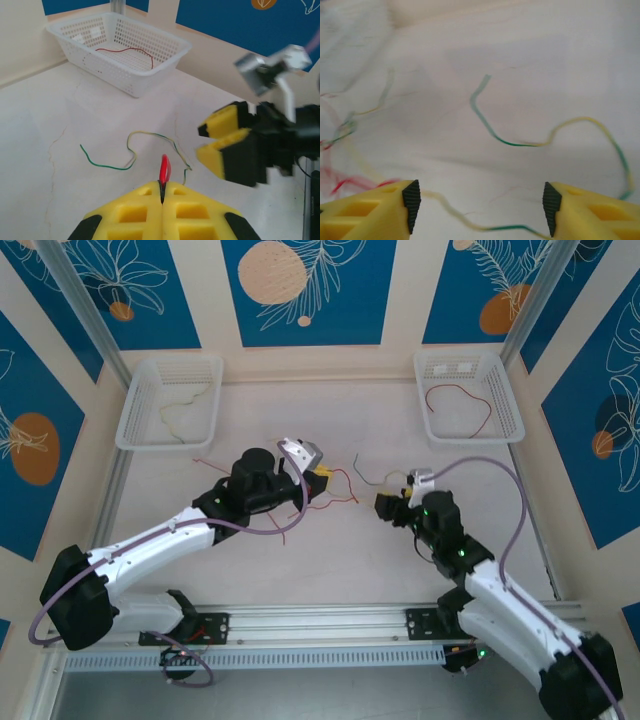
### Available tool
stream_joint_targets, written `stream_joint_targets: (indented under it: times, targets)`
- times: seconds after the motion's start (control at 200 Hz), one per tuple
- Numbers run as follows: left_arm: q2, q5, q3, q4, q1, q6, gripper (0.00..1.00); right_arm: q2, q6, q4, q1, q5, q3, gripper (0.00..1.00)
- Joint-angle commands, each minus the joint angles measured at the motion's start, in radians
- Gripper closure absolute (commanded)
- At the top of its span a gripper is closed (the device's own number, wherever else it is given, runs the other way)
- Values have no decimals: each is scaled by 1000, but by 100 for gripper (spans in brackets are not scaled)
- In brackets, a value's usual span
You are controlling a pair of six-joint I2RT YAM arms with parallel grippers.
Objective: Untangle the cables
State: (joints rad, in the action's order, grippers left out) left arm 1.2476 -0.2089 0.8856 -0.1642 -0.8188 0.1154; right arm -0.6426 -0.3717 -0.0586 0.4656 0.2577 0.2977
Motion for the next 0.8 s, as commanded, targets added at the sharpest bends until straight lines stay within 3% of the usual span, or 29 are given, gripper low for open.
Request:
stream_joint_targets:
  times: [0.0,0.065,0.125,0.23,0.42,0.625,0.795]
  targets:
    - [-5,16,4,-6,-10,-16,100,179,85,-151,-4,-221,-73,24]
    - [-1,8,7,-9,-10,-11,100,223,139,-93,-5,-323,-60,20]
    - [5,0,14,-10,-10,-10,100,194,161,-36,1,-344,-22,19]
    - [17,-15,27,-12,-10,-9,100,86,158,-120,32,-364,-13,16]
    - [18,-29,27,-29,-13,6,100,-157,206,-303,117,-129,21,15]
    - [4,-53,14,-28,-16,9,100,-339,248,-436,118,-109,59,23]
    - [-2,-68,7,-32,-19,11,100,-374,244,-491,116,-65,64,34]
